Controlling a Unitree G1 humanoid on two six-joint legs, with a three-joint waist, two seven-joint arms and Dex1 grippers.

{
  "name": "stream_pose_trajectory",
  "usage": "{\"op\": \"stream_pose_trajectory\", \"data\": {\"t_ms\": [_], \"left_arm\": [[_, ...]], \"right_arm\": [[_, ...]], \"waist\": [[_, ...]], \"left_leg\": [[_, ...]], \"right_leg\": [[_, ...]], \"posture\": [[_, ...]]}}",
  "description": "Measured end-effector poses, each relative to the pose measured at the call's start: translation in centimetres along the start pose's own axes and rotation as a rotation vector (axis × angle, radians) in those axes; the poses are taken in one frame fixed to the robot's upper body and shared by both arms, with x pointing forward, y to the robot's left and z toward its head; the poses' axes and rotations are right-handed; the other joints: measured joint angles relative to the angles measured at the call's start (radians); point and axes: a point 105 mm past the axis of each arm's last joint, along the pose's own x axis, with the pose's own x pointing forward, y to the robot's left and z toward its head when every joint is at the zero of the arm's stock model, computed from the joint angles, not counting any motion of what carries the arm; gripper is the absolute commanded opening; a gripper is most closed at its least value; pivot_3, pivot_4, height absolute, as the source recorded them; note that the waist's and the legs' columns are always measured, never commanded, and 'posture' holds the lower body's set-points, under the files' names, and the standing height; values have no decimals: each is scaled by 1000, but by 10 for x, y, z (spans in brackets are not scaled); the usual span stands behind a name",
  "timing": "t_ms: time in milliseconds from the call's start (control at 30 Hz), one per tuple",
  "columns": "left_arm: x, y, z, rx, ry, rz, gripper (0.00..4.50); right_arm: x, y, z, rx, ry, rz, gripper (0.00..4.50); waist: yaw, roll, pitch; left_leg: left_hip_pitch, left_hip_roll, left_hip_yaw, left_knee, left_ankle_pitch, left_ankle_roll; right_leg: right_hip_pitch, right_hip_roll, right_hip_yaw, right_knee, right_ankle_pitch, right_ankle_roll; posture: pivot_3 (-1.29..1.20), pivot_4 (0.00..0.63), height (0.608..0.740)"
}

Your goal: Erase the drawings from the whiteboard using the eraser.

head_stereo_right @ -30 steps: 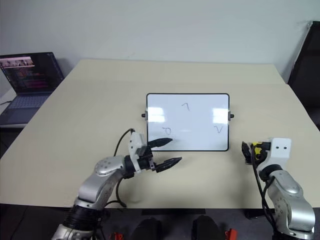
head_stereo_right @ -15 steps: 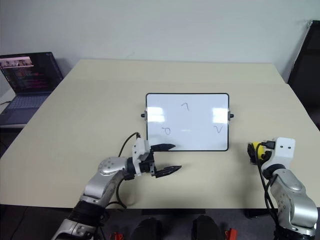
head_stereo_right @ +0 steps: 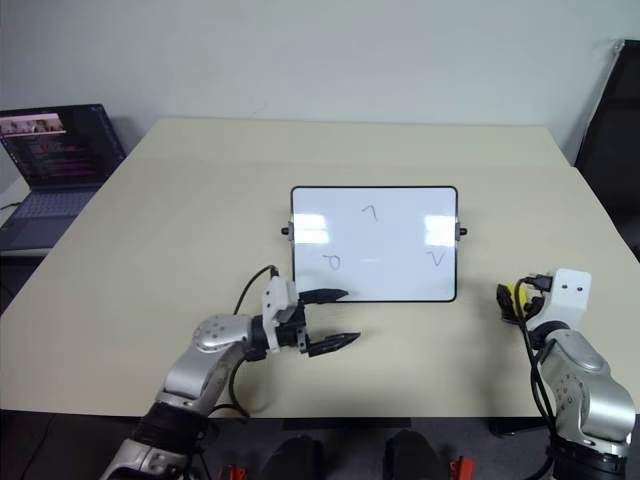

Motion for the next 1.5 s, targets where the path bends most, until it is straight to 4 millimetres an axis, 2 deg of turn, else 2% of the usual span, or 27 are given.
{"op": "stream_pose_trajectory", "data": {"t_ms": [233,567,667,800,833,933,1367,1500], "left_arm": [[-4,0,1,6,11,12,4500],[-5,0,5,9,12,23,4500],[-6,1,6,9,11,27,4500],[-5,1,7,6,14,26,4500],[-5,1,7,4,15,25,4500],[-5,1,7,2,16,25,4500],[-5,2,8,4,16,25,4500],[-4,7,10,9,6,63,4500]], "right_arm": [[2,4,-9,1,47,25,4456],[2,4,-10,0,50,27,4456],[2,4,-10,0,50,26,3816],[3,3,-12,2,58,21,2426],[3,2,-12,2,58,20,1935],[3,2,-12,2,56,19,1099],[3,0,-9,-8,46,10,1082],[1,-4,4,-64,-8,-4,1082]], "waist": [[-4,0,0],[-6,0,0],[-7,0,0],[-8,0,0],[-9,0,0],[-10,0,0],[-11,0,0],[-11,0,0]], "left_leg": [[0,0,0,0,0,0],[0,0,0,0,0,0],[0,0,0,0,0,0],[-1,0,0,0,0,0],[-1,0,0,0,0,0],[-1,0,0,0,0,0],[-1,0,1,0,0,0],[-1,0,1,0,0,0]], "right_leg": [[0,0,0,1,0,0],[-1,0,0,1,0,0],[-1,0,0,1,0,0],[-1,0,0,1,0,0],[-1,0,0,1,0,0],[-1,0,0,1,0,0],[-1,0,0,1,0,0],[-1,0,0,1,0,0]], "posture": [[0,150,740],[0,150,740],[0,150,740],[0,150,740],[0,150,740],[0,150,740],[0,150,740],[0,150,740]]}}
